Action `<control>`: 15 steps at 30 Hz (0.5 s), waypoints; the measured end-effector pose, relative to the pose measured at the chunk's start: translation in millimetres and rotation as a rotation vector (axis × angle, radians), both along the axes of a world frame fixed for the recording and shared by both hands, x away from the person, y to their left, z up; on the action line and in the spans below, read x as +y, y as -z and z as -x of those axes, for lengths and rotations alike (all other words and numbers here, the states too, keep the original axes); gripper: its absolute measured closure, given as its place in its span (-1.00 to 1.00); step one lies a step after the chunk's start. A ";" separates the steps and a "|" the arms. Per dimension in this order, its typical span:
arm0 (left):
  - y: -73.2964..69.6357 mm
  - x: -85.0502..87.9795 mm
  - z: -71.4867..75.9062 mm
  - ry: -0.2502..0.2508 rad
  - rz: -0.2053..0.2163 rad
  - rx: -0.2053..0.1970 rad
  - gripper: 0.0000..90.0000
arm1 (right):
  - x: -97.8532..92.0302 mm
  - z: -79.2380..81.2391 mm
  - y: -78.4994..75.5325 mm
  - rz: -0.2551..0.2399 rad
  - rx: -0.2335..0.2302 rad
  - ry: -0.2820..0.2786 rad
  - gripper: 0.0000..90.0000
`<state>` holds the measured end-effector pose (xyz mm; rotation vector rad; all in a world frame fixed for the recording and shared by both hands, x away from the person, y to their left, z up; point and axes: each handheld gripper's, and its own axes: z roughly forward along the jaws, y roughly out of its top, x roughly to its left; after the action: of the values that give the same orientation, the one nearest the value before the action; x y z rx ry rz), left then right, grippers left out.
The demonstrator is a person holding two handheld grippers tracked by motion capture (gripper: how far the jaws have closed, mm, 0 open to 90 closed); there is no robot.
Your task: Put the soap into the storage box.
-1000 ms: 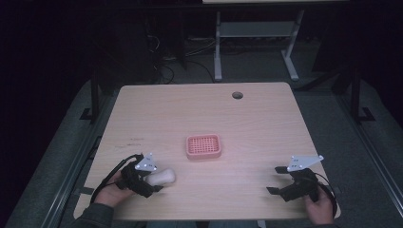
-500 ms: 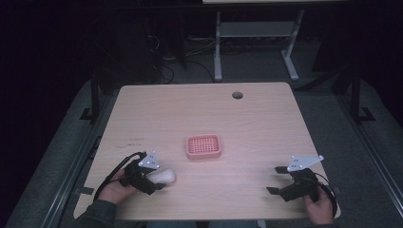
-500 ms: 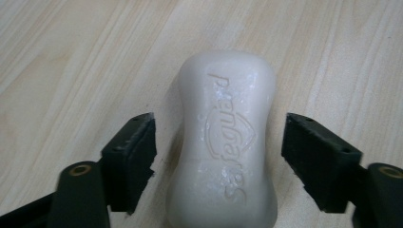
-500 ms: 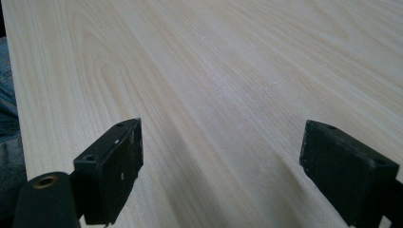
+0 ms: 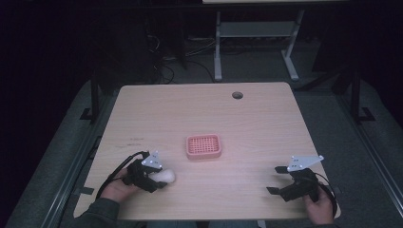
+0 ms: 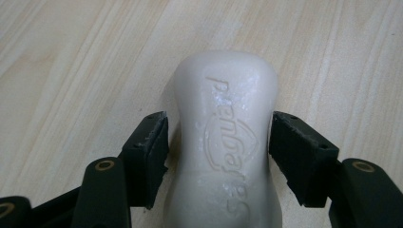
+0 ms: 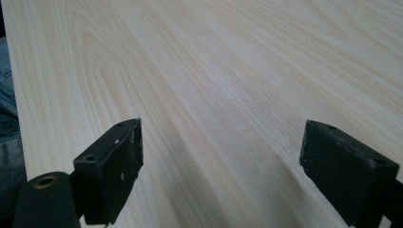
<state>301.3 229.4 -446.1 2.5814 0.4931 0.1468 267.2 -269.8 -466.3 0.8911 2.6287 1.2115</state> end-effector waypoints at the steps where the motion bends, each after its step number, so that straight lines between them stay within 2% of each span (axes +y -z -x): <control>1: 1.1 -0.5 -0.4 0.001 -0.003 0.010 -0.10 | 0.0 0.0 -0.1 -0.001 0.000 0.000 -0.69; 8: 1.9 -1.0 -0.5 0.010 0.001 0.014 0.02 | -0.1 0.1 -0.3 -0.001 0.000 0.002 -0.69; 15: 1.8 -1.0 -0.7 0.011 0.000 0.015 0.03 | -0.1 0.0 -0.2 -0.001 -0.001 0.001 -0.69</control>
<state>302.0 228.4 -447.9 2.5870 0.4837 0.1240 267.2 -269.9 -466.1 0.8913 2.6273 1.2123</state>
